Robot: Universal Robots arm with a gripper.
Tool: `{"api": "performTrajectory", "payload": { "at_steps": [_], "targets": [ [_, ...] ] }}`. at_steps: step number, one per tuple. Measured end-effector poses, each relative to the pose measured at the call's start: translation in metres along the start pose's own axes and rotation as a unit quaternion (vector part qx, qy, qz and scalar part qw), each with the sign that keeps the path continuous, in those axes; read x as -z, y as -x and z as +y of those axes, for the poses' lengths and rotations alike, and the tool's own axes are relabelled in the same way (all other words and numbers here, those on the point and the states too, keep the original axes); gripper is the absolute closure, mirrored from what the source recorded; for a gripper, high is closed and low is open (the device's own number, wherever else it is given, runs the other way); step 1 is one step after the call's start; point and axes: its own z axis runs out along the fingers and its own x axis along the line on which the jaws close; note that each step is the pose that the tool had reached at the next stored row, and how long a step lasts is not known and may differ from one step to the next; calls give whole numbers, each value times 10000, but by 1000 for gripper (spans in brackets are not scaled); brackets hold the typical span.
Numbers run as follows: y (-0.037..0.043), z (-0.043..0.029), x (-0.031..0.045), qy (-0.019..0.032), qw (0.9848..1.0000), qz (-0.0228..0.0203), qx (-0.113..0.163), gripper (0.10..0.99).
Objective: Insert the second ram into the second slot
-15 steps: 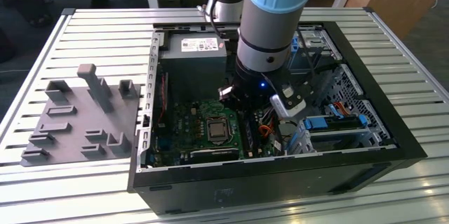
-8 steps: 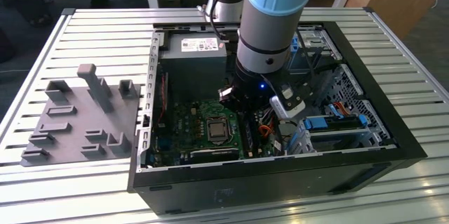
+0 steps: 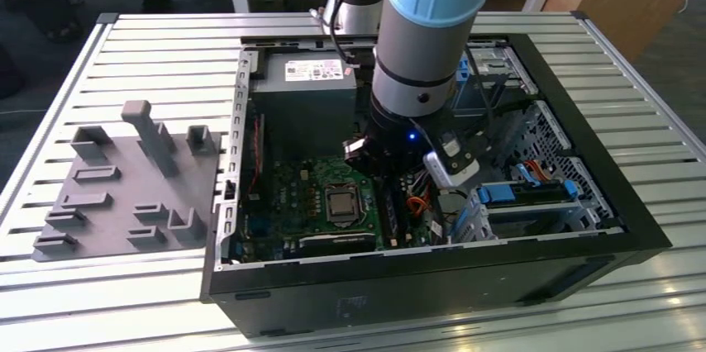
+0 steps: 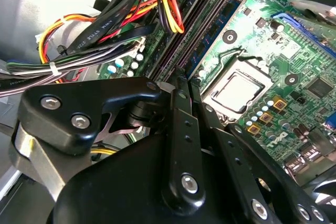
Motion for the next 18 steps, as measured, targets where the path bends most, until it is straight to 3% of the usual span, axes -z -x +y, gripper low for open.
{"api": "performTrajectory", "payload": {
  "at_steps": [18],
  "targets": [
    [-19,-1,-45,15,10000,0,-1,949]
  ]
}}
